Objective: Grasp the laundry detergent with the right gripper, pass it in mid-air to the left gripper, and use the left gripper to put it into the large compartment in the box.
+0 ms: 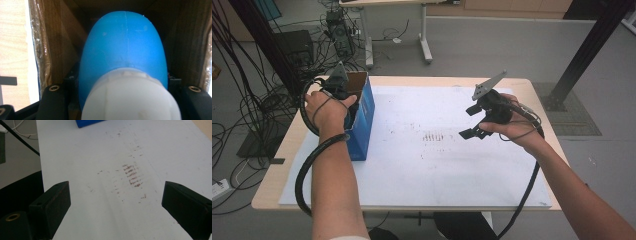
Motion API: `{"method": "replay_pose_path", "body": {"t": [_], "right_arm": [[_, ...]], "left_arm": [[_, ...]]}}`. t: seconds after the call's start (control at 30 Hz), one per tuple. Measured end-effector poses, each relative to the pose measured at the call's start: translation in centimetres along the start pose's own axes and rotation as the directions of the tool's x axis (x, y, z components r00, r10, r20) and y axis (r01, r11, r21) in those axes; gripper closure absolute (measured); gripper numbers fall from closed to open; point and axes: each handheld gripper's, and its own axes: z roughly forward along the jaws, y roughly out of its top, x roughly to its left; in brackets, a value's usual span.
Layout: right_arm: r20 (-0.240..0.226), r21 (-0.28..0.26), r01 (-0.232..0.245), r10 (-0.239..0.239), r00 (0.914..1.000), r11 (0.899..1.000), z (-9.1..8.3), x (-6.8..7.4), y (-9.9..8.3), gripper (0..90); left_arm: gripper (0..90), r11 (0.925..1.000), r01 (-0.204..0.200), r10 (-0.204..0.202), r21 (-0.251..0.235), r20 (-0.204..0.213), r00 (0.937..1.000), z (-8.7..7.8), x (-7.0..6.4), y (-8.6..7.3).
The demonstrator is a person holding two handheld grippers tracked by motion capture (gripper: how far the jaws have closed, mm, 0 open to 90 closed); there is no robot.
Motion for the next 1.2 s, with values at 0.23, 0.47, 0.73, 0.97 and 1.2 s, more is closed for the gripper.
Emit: {"method": "replay_pose_path", "body": {"t": [0.23,0.47,0.73,0.97,1.2], "right_arm": [[0.003,-0.001,-0.002,0.002,1.0000,1.000,-0.23,-0.12,-0.11,8.7],[0.004,0.003,-0.004,0.004,1.0000,1.000,-0.25,-0.17,-0.12,8.7],[0.003,0.002,-0.003,0.003,1.0000,1.000,-0.18,-0.22,-0.04,8.7],[0.005,0.004,0.000,0.000,1.0000,1.000,-0.28,-0.24,-0.06,8.7],[0.008,0.006,-0.003,0.002,1.0000,1.000,-0.41,-0.28,-0.06,8.7]], "left_arm": [[37.5,1.0000,0.006,-0.006,-0.006,0.001,1.0000,0.02,0.07,-0.05],[37.4,0.9999,0.009,-0.009,-0.012,0.001,1.0000,0.03,0.14,-0.09],[37.4,0.9999,0.011,-0.011,-0.008,-0.002,0.9999,0.01,0.08,-0.04],[37.4,0.9999,0.011,-0.011,-0.013,-0.004,0.9999,0.00,0.04,-0.16],[37.4,0.9999,0.008,-0.008,-0.009,-0.013,0.9999,0.00,-0.16,-0.03]]}}
